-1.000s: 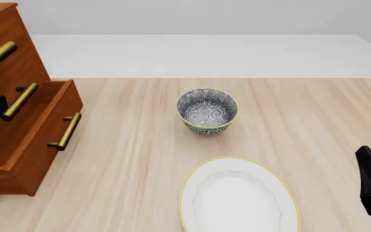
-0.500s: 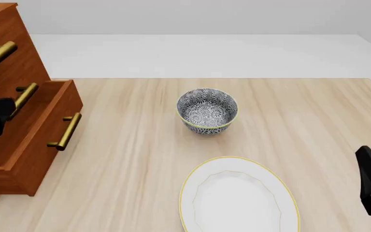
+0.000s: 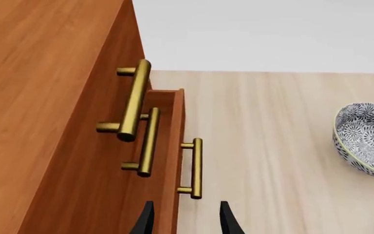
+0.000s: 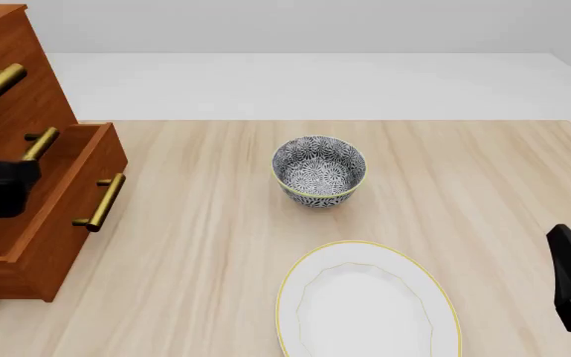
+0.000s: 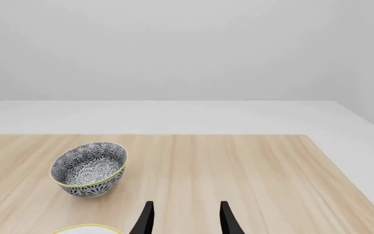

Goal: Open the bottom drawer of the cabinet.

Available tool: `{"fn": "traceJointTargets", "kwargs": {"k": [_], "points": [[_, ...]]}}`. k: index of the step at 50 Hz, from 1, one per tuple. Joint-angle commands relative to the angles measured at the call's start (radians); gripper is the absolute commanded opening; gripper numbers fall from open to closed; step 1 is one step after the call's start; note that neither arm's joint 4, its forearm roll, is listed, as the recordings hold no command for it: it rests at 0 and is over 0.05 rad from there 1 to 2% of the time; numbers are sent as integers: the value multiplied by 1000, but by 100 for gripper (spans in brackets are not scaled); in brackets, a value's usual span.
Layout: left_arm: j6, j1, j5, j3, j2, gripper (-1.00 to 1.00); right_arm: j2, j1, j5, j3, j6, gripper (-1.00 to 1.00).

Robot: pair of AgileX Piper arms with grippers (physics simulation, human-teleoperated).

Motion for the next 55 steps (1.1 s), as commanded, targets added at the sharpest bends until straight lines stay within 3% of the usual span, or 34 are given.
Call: {"fn": "traceJointTargets", "kwargs": {"k": [1, 55], "points": [[24, 15, -68, 22, 55, 100, 3, 7, -1, -1, 0, 100], [54, 55, -321, 99, 322, 100, 0, 7, 2, -2, 0, 100]]}}
